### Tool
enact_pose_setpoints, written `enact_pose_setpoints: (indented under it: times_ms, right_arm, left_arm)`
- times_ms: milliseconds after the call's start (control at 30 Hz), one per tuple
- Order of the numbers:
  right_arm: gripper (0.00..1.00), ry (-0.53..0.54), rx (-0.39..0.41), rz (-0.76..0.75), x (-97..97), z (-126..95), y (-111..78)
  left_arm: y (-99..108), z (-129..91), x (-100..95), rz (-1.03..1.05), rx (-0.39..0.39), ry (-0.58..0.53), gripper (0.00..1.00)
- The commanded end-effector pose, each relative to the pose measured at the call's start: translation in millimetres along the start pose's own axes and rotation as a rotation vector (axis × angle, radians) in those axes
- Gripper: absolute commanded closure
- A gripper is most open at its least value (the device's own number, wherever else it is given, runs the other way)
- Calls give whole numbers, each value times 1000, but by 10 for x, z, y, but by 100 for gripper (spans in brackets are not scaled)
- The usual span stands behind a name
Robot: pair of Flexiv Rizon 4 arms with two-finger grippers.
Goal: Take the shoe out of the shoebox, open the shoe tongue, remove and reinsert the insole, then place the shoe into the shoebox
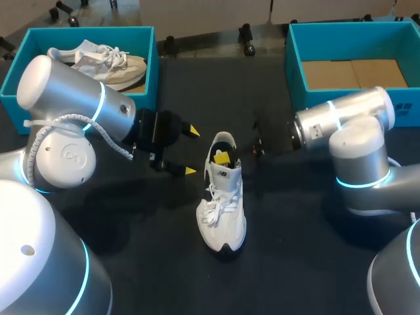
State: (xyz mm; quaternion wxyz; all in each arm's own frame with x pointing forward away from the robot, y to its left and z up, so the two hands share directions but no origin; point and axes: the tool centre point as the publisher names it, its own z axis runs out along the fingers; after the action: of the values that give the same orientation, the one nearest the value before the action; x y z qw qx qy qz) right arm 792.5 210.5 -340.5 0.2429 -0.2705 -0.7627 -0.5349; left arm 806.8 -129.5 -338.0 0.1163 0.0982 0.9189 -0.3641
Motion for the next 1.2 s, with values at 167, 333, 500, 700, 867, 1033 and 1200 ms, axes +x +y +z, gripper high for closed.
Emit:
enact_pose_setpoints:
  times_ms: [167, 333, 500, 700, 867, 1033, 1200]
  right_arm:
    - [81, 22, 34, -15, -126, -5, 171]
    - [100, 48, 40, 7, -147, 74, 113]
    - [100, 52, 29, 39, -74, 122, -11]
    - [100, 35, 26, 59, -16, 121, -67]
    - [86, 8, 28, 46, 31, 66, -11]
    - [56, -23, 36, 31, 102, 23, 51]
    - [53, -60, 34, 1, 203, -24, 142]
  left_arm:
    - [-8, 14, -4, 0, -6, 1, 0]
    - [-8, 14, -4, 0, -6, 1, 0]
    - [-8, 14, -4, 0, -6, 1, 0]
    - [-8, 14, -4, 0, -6, 1, 0]
    - [-8, 14, -4, 0, -6, 1, 0]
    - [-8, 14, -4, 0, -6, 1, 0]
    - [-8, 14, -4, 0, -6, 1, 0]
